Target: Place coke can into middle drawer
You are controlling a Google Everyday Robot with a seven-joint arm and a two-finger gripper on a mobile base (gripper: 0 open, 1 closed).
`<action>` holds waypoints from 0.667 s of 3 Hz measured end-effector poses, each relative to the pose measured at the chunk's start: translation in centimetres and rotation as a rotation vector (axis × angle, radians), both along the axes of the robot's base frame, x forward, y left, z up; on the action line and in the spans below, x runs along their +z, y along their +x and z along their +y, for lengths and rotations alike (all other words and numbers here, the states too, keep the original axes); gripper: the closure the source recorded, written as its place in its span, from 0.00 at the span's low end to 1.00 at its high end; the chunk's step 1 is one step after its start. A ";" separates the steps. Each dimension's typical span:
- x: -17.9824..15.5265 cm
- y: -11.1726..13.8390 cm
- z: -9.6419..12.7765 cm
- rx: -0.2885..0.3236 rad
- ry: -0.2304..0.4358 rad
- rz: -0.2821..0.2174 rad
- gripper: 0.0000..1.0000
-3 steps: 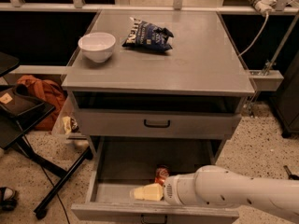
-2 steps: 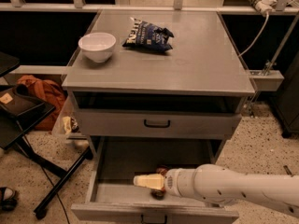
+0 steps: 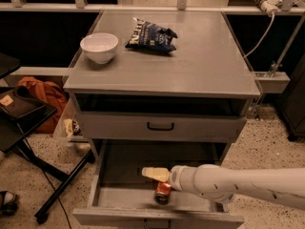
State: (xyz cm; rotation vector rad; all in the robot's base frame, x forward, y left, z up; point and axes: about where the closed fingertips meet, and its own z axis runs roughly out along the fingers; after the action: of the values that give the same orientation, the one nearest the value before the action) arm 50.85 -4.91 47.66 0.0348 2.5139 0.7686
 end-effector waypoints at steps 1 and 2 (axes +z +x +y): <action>-2.8 1.8 -0.8 -0.078 0.000 0.027 0.00; -4.7 3.1 -1.0 -0.149 -0.034 0.052 0.00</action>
Offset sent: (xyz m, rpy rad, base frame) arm 0.0489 -0.0014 -0.0683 -0.0826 0.0822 -0.2219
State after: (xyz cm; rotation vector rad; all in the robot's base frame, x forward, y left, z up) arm 53.99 -5.86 42.99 0.2306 2.5390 0.6727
